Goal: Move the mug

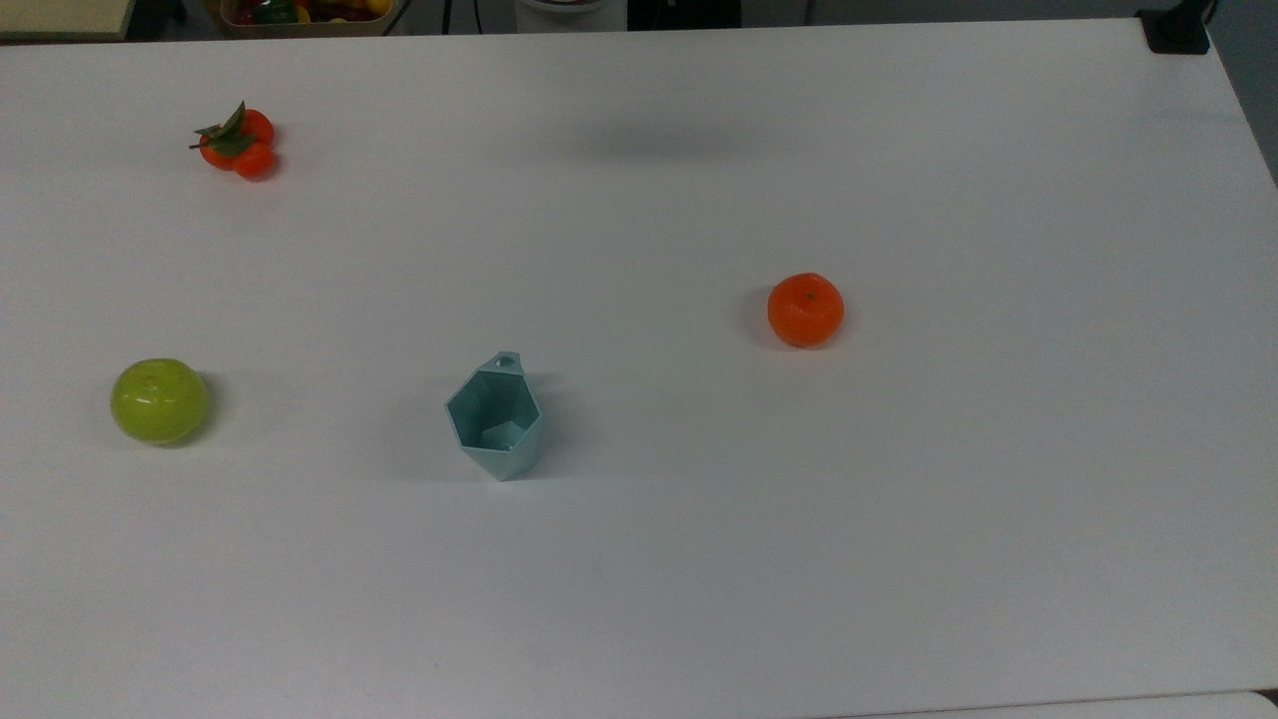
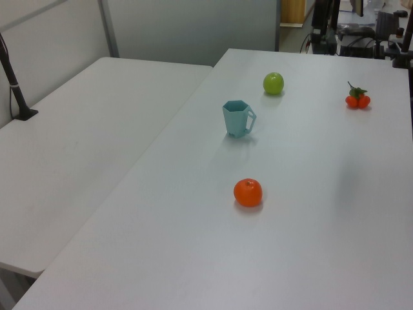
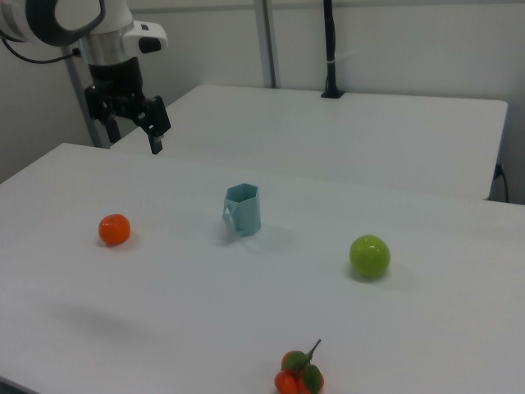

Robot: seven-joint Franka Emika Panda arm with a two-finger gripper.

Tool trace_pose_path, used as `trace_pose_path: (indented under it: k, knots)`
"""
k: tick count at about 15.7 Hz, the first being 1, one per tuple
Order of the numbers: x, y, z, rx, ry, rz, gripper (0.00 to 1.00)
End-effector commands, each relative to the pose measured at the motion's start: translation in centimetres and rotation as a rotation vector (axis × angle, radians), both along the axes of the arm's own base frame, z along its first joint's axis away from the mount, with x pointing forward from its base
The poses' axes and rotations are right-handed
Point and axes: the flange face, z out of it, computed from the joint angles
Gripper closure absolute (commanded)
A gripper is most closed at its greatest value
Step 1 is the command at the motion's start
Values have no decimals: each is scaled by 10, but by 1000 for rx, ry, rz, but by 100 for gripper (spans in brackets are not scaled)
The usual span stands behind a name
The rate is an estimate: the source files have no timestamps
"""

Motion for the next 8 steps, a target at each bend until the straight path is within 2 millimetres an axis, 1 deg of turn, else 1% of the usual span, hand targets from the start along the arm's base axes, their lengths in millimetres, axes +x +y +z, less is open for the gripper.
trace_pose_path:
  k: [1,4,6,7,8]
  knots:
    - [-1,1,-2,4,-37,17,0]
    - [5,1,-14,9,-67,7,0]
    - [10,1,-16,10,-103,-7,0]
    - [14,1,-24,9,-98,-9,0]
    - [18,1,-28,7,-98,-10,0]
